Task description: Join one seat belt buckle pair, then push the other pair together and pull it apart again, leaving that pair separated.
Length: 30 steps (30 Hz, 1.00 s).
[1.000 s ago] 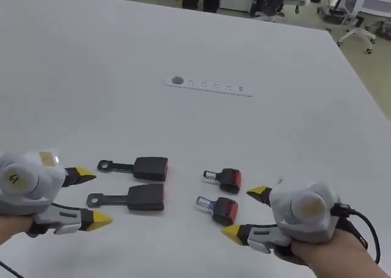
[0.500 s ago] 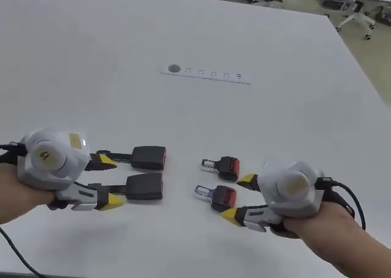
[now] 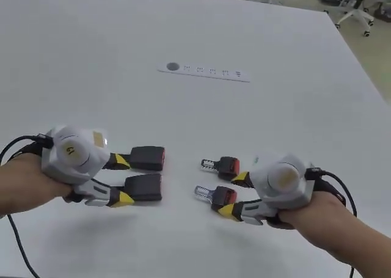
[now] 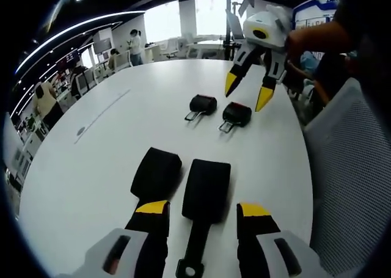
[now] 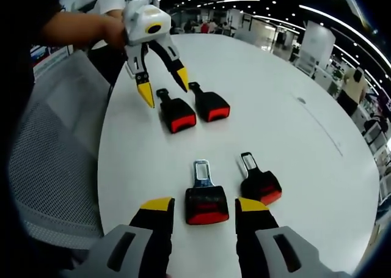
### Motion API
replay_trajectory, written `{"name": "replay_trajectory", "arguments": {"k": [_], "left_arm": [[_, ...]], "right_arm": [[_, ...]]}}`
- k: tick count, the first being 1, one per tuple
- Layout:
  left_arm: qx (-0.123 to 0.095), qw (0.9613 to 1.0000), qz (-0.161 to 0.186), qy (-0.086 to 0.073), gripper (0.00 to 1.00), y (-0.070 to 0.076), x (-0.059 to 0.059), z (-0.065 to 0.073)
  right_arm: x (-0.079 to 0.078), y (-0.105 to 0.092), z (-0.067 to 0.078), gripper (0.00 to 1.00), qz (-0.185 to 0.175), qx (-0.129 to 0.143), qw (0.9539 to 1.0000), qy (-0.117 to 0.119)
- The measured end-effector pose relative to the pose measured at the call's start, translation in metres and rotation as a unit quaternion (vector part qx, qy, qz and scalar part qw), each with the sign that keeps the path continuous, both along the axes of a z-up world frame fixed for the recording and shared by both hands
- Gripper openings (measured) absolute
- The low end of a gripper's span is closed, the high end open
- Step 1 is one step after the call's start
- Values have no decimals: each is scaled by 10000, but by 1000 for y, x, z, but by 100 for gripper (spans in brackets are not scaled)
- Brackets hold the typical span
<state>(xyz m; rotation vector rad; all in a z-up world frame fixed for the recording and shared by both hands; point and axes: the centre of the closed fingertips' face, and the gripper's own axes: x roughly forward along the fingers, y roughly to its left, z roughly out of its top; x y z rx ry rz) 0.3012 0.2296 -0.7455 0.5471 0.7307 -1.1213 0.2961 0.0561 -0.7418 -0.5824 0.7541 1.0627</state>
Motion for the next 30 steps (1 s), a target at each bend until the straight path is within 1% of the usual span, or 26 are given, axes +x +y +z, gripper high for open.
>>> {"name": "replay_trajectory", "arguments": {"k": [2, 5, 9, 11, 12, 15, 18, 22, 23, 25, 27, 28, 29, 30], "left_arm": [[3, 10000, -27, 26, 45, -1, 0, -1], [83, 9999, -99, 38, 44, -3, 0, -5], [107, 9997, -170, 105, 44, -6, 2, -8], [114, 9997, -193, 114, 44, -4, 6, -10], [100, 9996, -206, 146, 43, -5, 7, -10], [121, 9991, -315, 240, 42, -4, 5, -13], [221, 9983, -413, 337, 41, -3, 1, -17], [335, 9978, -483, 300, 40, -3, 0, -22], [370, 9975, -522, 314, 40, -3, 0, -24], [409, 9969, -594, 311, 38, -4, -1, -26], [458, 9965, -637, 294, 37, -4, 0, -27], [471, 9964, -638, 285, 35, -4, 0, -27], [490, 9964, -630, 278, 34, -4, 1, -27], [501, 9964, -623, 279, 33, -4, 1, -27]], "right_arm": [[1, 0, -1, 37, 20, -16, 10000, 27], [1, 1, -4, 37, 57, -45, 9999, 83], [2, 1, -10, 35, 26, -58, 9997, 237], [4, 2, -13, 35, 39, -67, 9997, 247], [5, 2, -14, 35, 44, -72, 9996, 251], [4, 3, -13, 35, 74, -81, 9995, 299], [3, 3, -15, 35, 124, -103, 9993, 347], [4, 1, -18, 34, 166, -147, 9989, 401], [5, 0, -19, 34, 168, -152, 9989, 413], [4, -1, -21, 34, 185, -152, 9987, 459], [6, -2, -23, 37, 207, -207, 9987, 420], [5, -3, -24, 38, 238, -220, 9985, 442], [1, -3, -24, 35, 327, -222, 9978, 536], [0, -3, -25, 33, 376, -249, 9976, 530]]}}
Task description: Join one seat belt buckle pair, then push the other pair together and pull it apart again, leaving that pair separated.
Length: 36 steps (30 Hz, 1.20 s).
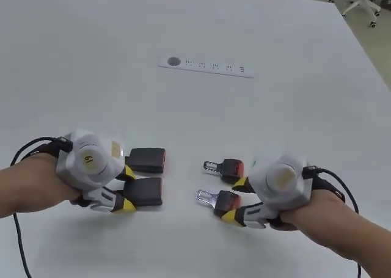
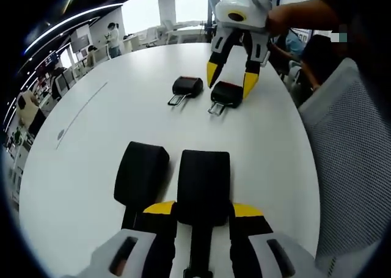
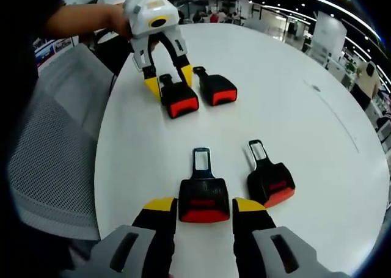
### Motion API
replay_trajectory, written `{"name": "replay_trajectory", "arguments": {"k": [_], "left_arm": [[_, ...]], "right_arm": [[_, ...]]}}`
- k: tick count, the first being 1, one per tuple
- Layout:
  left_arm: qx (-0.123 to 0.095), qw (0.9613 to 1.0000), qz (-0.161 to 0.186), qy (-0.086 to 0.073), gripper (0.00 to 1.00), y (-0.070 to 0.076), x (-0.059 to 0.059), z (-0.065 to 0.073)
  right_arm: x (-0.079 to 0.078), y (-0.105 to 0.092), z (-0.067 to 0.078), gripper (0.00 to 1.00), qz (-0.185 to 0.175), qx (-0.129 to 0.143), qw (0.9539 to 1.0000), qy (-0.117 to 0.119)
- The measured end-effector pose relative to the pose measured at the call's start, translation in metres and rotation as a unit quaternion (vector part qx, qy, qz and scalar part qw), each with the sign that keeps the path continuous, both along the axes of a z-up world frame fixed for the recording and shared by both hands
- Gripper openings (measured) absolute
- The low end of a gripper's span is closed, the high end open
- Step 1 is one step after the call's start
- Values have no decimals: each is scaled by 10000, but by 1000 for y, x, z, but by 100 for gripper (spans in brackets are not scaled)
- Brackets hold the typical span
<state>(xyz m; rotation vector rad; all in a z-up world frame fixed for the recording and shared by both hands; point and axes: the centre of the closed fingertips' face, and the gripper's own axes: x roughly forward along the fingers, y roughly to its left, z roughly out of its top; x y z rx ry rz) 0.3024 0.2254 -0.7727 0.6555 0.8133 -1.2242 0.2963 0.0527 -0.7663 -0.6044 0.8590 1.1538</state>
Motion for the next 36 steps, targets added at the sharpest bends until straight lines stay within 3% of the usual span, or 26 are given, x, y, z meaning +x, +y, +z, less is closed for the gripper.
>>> {"name": "replay_trajectory", "arguments": {"k": [12, 19, 26, 30, 36], "left_arm": [[78, 9994, -324, -37, 33, -2, -2, -2], [150, 9978, -650, -36, 33, -3, -4, -2], [277, 9961, -830, -60, 33, -4, -4, -3], [295, 9957, -877, -50, 33, -3, -2, -3], [333, 9952, -916, -75, 33, -4, -2, -4]], "right_arm": [[1, -1, -6, 32, 206, -142, 9997, -13], [0, -1, -10, 32, 808, -376, 9959, -139], [2, -2, -16, 32, 860, -310, 9958, 31], [0, -3, -15, 32, 1081, -395, 9933, -46], [0, -1, -14, 32, 1052, -368, 9937, -73]]}}
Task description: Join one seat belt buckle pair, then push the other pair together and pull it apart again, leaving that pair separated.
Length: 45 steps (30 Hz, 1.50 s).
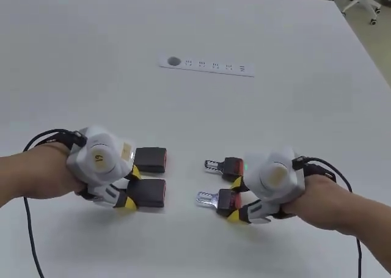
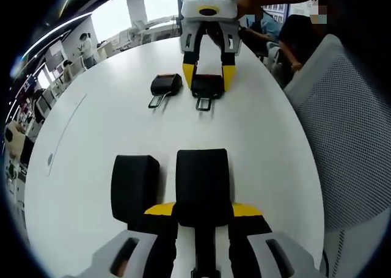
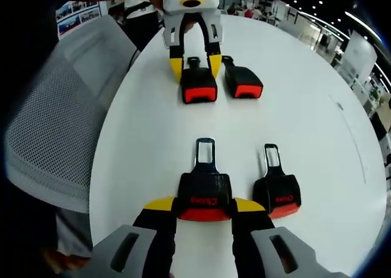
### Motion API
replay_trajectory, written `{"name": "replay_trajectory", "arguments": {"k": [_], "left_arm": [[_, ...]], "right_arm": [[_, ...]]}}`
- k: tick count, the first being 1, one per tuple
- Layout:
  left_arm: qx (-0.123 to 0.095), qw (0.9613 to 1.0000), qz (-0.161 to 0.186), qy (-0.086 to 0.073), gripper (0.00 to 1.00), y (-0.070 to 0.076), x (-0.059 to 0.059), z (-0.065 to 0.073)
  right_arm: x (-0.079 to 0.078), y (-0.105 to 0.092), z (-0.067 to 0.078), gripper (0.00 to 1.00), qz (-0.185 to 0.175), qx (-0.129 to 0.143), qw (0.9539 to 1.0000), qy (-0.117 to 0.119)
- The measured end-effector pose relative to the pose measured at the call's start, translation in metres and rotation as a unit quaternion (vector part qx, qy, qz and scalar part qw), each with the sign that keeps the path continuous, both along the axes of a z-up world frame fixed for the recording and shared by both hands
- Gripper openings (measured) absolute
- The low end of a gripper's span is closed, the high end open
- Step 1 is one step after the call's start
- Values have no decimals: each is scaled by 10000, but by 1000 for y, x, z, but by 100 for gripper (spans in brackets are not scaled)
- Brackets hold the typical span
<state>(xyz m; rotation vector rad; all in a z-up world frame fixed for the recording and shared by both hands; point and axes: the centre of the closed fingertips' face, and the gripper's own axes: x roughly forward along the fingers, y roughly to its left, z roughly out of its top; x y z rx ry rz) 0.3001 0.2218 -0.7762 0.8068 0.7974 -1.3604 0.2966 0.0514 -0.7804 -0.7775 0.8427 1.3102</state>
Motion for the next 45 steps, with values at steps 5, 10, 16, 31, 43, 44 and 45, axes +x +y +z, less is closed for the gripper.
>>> {"name": "replay_trajectory", "arguments": {"k": [5, 10, 16, 31, 43, 44, 45], "left_arm": [[21, 10000, -17, 4, 33, 0, 0, 0], [10, 10000, -28, 22, 33, 1, 0, 0], [-3, 10000, -10, 23, 33, 1, 1, 0], [29, 10000, 53, 42, 33, 0, -1, 1], [108, 9999, -7, 13, 33, 1, -1, 0], [116, 9999, -29, 18, 33, 1, -1, 0], [131, 9999, -39, 32, 33, 1, 0, 0]], "right_arm": [[-1, 4, 1, 32, 15, -41, 10000, -6], [-1, 5, 1, 32, 93, -113, 9999, 18], [2, 8, 0, 32, 41, -129, 9999, 39], [3, 48, -1, 32, 196, -32, 9997, -104], [0, 72, 1, 32, 172, 57, 9998, -91], [0, 73, 1, 32, 181, 60, 9998, -102], [0, 74, 2, 32, 201, 60, 9997, -104]]}}
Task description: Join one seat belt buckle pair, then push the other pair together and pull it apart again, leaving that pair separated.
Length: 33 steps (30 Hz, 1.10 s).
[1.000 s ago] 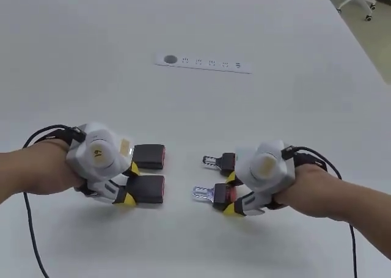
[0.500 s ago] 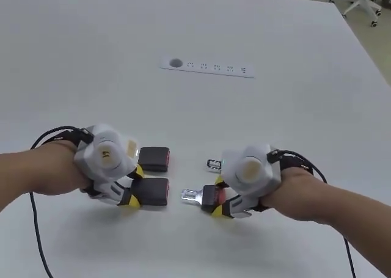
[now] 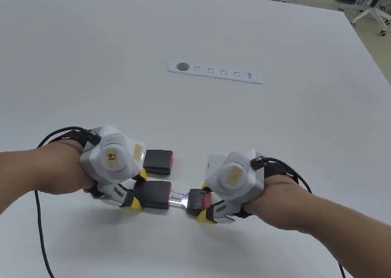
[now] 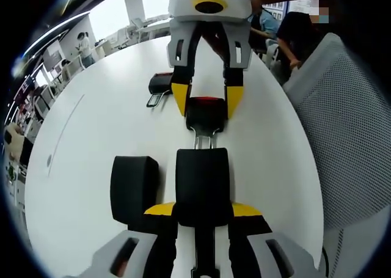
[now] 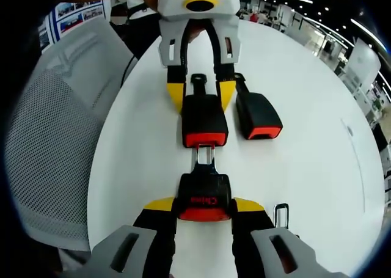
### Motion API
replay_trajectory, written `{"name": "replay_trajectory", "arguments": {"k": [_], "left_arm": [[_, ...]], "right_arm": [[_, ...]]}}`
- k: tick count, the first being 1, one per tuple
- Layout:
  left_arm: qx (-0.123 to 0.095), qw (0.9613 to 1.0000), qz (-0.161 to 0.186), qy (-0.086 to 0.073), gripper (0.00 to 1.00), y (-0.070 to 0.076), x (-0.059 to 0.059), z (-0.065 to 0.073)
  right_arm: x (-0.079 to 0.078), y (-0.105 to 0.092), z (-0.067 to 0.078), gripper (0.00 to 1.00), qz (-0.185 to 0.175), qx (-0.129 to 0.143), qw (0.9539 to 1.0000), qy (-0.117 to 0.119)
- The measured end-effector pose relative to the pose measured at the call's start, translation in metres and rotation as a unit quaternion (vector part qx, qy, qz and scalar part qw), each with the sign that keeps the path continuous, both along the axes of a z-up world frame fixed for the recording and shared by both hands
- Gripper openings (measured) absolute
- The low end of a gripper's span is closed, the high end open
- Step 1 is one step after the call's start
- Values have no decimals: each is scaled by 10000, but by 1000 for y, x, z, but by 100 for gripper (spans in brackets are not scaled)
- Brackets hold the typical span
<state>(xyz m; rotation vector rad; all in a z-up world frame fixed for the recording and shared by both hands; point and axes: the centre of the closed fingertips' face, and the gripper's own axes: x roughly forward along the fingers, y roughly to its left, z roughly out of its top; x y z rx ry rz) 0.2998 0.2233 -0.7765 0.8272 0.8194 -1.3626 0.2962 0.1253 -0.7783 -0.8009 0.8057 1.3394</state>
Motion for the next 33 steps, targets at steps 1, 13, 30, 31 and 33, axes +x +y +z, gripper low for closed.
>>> {"name": "replay_trajectory", "arguments": {"k": [1, 13, 30, 31, 33], "left_arm": [[15, 10000, -26, 0, 33, -1, 0, 0], [4, 9999, -113, 27, 32, -2, -1, 0], [17, 10000, -87, 38, 31, 0, 0, -3], [4, 9999, -97, 38, 31, -1, 0, -3], [-15, 9999, -97, 59, 31, -2, 0, -2]], "right_arm": [[0, 1, 0, 32, 21, 5, 10000, 0], [0, 7, 0, 31, 110, 93, 9999, 40], [4, 12, -2, 30, 144, 194, 9997, -8], [4, 12, -2, 30, 141, 194, 9997, -12], [4, 13, -2, 30, 131, 199, 9997, -24]]}}
